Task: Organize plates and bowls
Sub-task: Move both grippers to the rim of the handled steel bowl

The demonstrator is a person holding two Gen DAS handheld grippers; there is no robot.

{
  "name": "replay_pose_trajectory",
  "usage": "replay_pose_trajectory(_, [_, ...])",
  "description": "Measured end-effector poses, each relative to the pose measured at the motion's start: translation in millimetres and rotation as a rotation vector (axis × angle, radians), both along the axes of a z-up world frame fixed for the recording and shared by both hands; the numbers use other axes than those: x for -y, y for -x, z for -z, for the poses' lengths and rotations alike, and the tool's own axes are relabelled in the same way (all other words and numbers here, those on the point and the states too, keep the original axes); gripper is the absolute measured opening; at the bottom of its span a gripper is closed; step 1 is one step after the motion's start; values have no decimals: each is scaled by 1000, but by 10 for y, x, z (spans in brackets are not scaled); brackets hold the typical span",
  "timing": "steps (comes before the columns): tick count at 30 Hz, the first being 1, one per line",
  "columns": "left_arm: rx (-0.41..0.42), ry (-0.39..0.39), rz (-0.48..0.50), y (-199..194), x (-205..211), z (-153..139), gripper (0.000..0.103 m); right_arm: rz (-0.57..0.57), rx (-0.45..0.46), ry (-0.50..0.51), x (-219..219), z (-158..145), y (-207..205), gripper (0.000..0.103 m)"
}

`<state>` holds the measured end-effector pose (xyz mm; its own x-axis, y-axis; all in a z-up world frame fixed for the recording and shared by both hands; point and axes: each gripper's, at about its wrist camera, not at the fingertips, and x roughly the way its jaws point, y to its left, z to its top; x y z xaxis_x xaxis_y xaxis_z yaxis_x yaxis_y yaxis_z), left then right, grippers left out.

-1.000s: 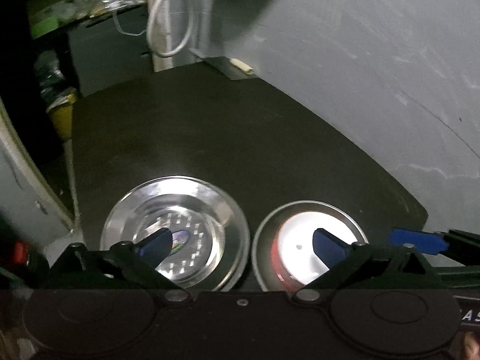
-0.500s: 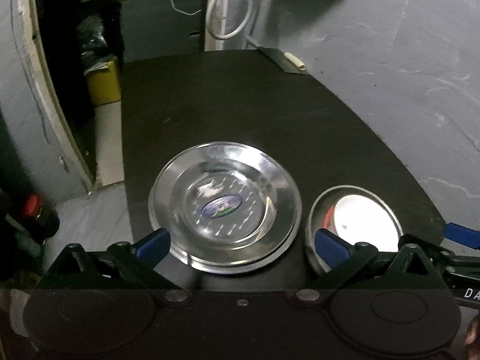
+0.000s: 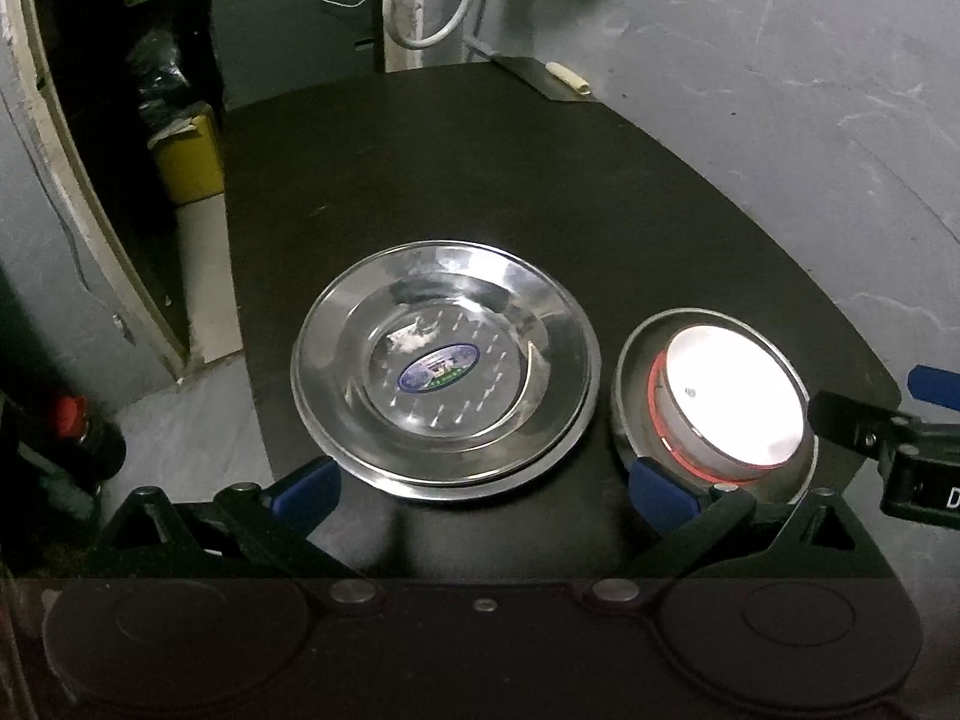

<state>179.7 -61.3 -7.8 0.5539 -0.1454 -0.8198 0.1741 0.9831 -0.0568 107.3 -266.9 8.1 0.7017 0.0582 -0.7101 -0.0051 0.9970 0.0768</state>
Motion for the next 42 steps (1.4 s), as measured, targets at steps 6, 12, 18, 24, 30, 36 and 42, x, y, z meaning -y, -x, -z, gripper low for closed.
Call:
replay_pose_trajectory(6, [6,-4,1,-62,66,-32,102,-8,-3,23,67,-25,-110,103])
replay_pose_trajectory(12, [-5,-37,2,-131,148,-73,102,-18,-15,59,194,-26,-217,103])
replay_pose_trajectory(18, [-17,-108,-12,-180,208,-98,102,-30,-53,56,403,51,-341,103])
replay_pose_trajectory(24, [-37,-131,-68,-248,177,-104,102,-48,-66,53,546,79,-498,103])
replay_pose_trajectory(30, [-40,-138,-111,-316,181,-125,102,-108,-77,85,534,79,-659,103])
replay_pose_trajectory(36, [-54,-168,-110,-333,252,-124,102,-160,-65,60,561,61,-687,103])
replay_pose_trajectory(42, [-65,-189,-104,-329,297,-137,102,-190,-80,54,589,71,-700,103])
